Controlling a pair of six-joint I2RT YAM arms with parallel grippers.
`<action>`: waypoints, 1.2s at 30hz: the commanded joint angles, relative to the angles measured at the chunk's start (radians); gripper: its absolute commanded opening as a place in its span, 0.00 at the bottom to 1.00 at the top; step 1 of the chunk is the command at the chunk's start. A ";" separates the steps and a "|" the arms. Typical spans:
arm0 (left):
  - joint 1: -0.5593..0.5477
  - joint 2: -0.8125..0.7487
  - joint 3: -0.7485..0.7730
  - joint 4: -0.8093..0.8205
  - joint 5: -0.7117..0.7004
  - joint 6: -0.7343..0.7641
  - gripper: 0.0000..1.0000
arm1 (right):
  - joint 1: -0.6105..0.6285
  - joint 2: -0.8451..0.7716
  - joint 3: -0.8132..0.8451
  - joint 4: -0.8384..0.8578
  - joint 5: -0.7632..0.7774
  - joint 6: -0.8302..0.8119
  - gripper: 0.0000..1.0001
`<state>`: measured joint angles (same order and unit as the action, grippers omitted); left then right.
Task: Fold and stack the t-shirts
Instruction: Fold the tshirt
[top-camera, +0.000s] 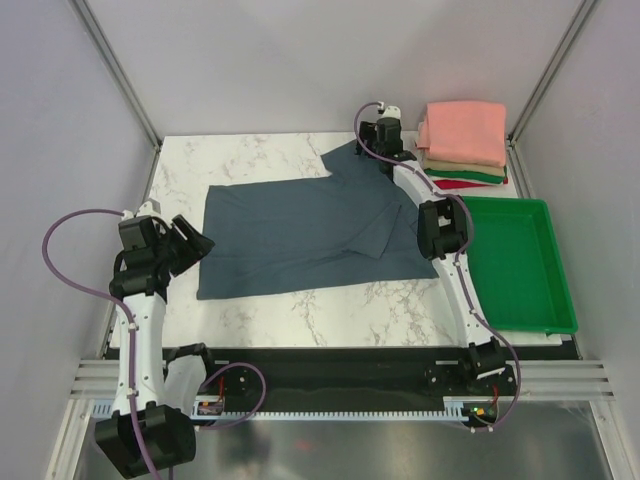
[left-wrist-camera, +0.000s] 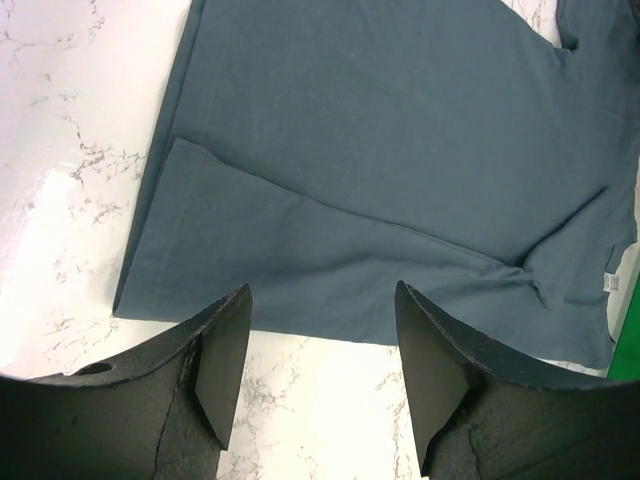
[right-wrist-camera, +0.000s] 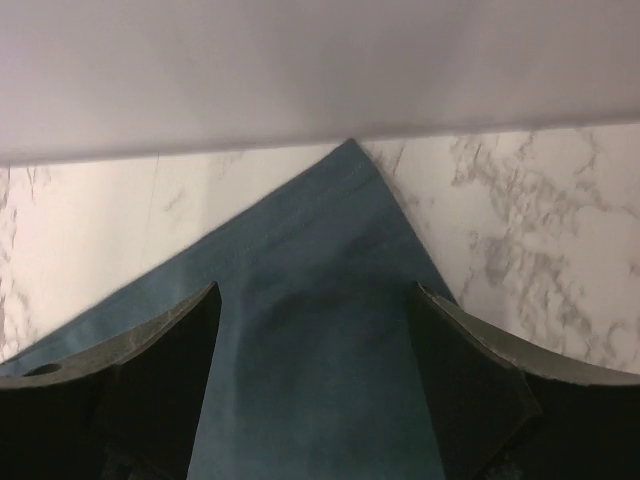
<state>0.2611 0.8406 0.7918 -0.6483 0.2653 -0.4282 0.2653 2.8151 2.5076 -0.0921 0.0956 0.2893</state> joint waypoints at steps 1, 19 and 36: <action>-0.005 -0.009 -0.006 0.032 0.026 0.036 0.66 | -0.021 0.017 0.091 0.083 0.065 -0.032 0.84; -0.008 -0.023 -0.008 0.036 0.045 0.037 0.66 | -0.008 0.052 0.115 -0.153 -0.094 0.027 0.59; -0.006 -0.006 -0.006 0.035 0.025 0.040 0.65 | 0.011 -0.263 -0.164 -0.031 -0.092 -0.091 0.00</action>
<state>0.2592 0.8352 0.7841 -0.6479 0.2825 -0.4278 0.2672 2.7514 2.4306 -0.1780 0.0051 0.2665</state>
